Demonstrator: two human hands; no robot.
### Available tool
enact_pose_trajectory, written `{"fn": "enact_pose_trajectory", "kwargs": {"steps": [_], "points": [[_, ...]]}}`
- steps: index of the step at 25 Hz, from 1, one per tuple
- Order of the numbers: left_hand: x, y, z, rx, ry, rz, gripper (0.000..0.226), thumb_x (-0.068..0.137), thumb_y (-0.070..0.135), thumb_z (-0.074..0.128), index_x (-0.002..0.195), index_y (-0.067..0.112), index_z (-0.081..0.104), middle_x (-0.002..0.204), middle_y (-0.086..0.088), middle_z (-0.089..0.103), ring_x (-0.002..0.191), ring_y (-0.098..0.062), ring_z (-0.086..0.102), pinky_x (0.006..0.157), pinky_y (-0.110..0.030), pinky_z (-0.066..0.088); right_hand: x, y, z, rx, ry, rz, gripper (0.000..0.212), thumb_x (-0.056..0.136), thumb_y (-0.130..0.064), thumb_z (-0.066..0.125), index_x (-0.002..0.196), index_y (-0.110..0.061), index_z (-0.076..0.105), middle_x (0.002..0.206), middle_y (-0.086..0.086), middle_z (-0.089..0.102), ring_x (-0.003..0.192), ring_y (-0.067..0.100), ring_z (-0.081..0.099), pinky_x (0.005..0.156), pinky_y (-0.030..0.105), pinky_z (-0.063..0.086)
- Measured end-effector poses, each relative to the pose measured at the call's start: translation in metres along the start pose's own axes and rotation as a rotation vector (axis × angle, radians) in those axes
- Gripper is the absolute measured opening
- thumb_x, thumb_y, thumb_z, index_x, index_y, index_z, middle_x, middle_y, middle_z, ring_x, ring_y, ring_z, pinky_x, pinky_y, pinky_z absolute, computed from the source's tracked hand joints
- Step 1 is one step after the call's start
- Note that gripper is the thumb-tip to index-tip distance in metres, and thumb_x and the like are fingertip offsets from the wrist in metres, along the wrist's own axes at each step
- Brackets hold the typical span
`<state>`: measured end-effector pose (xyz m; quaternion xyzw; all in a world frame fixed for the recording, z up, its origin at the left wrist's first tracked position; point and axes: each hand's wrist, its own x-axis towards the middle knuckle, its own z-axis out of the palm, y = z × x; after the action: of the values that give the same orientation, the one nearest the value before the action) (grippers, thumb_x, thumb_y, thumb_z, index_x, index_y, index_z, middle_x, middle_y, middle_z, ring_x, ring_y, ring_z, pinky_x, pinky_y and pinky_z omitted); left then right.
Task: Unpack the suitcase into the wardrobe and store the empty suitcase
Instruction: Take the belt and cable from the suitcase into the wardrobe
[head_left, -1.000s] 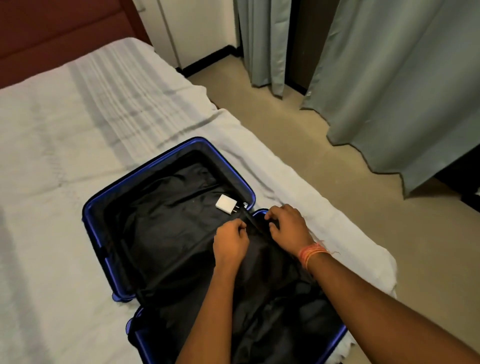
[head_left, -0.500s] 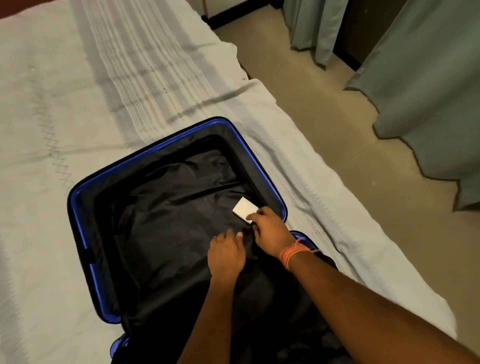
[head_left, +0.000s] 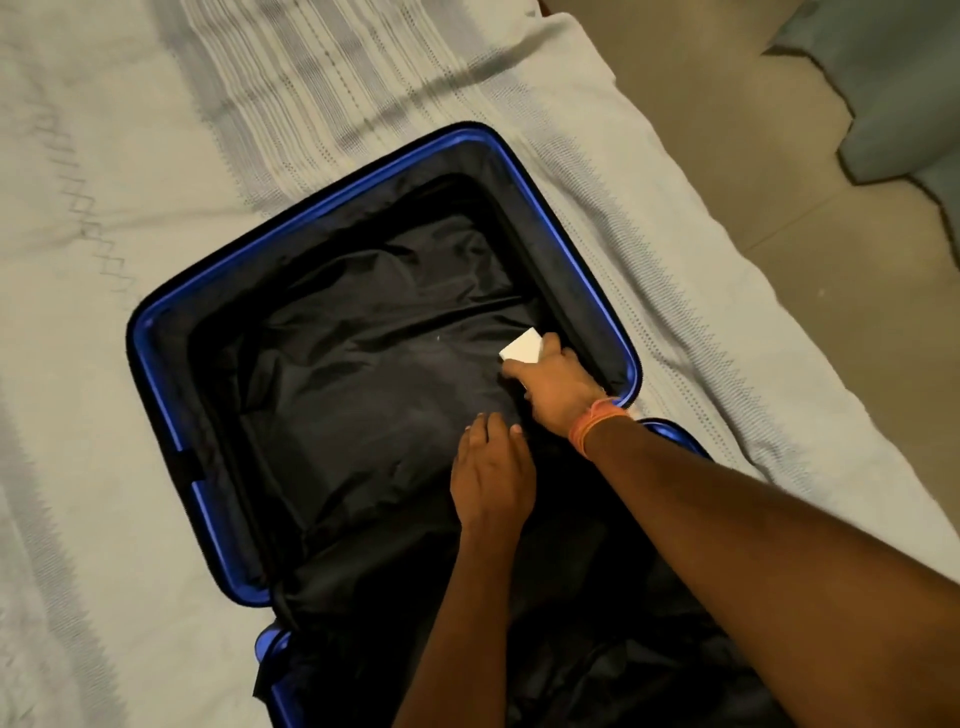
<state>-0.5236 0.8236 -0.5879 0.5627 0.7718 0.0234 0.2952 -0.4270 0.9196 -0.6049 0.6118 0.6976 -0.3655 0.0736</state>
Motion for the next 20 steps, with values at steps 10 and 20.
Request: {"fn": "enact_pose_trajectory", "kwargs": {"steps": [10,20], "points": [[-0.049,0.067,-0.081,-1.12,-0.151,-0.135,0.051,0.091,0.06,0.043,0.114,0.021,0.065,0.109,-0.002,0.07,0.101,-0.017,0.066,0.09,-0.034,0.053,-0.163,-0.017,-0.057,0.83,0.386,-0.145,0.093,0.068,-0.024,0.081,0.142,-0.045,0.029,0.136,-0.013,0.045,0.121,0.005,0.048,0.098,0.027,0.045],[-0.199,0.163,-0.118,-1.12,-0.529,0.145,0.026,0.097,0.032,0.05,0.108,0.013,0.063,0.096,-0.01,0.071,0.081,-0.019,0.07,0.065,-0.028,0.055,-0.36,0.018,-0.106,0.743,0.589,0.013,0.079,0.063,-0.034,0.084,0.126,-0.046,0.037,0.099,-0.015,0.059,0.082,0.001,0.059,0.066,0.013,0.046]]}}
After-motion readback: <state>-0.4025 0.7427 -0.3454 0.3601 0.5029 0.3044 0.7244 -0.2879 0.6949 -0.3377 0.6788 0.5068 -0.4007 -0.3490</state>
